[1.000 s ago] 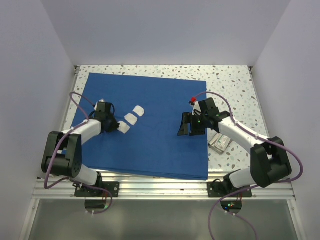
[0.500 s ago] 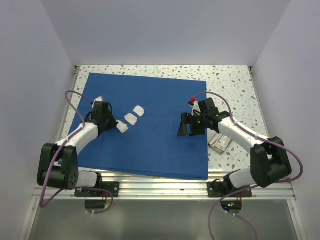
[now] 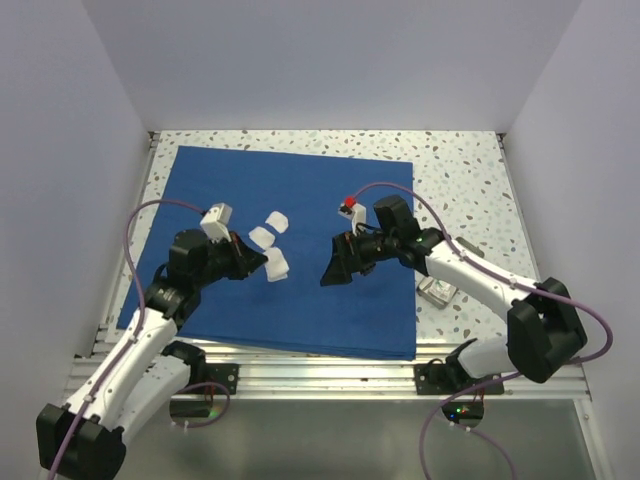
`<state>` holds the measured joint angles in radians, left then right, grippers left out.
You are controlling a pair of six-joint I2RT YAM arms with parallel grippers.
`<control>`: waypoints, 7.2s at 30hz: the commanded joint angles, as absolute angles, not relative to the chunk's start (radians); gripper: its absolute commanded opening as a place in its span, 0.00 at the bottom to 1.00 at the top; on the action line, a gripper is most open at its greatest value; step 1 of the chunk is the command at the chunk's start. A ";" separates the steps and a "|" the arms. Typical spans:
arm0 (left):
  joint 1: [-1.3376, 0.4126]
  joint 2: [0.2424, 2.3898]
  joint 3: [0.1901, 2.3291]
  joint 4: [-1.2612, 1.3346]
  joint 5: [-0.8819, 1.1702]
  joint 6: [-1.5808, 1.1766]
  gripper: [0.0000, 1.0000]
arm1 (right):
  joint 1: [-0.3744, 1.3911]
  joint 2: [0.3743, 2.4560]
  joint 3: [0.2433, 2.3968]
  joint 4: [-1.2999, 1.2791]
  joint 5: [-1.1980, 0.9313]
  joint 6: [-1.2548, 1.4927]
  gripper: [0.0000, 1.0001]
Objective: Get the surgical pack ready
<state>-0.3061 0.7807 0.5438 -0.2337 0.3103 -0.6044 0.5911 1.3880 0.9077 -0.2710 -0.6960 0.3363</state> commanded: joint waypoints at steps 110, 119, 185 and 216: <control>-0.357 1.072 0.661 -0.140 0.485 -0.617 0.58 | -0.354 1.471 0.726 -0.561 -0.402 0.379 0.40; -0.357 1.088 0.699 -0.206 0.414 -0.601 0.58 | -0.281 1.325 0.773 -0.655 -0.279 0.400 0.60; -0.181 1.678 0.905 -0.084 0.028 -0.609 0.38 | 0.167 1.157 0.828 -0.488 -0.420 0.370 0.66; -0.170 1.540 0.891 0.032 0.135 -0.637 0.00 | 0.169 1.178 0.827 -0.471 -0.440 0.365 0.66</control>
<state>-0.1768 1.5982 0.8749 -0.0490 0.0986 -0.6350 0.1654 1.1732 0.8276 -0.5045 -0.4145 0.3828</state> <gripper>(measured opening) 0.009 0.659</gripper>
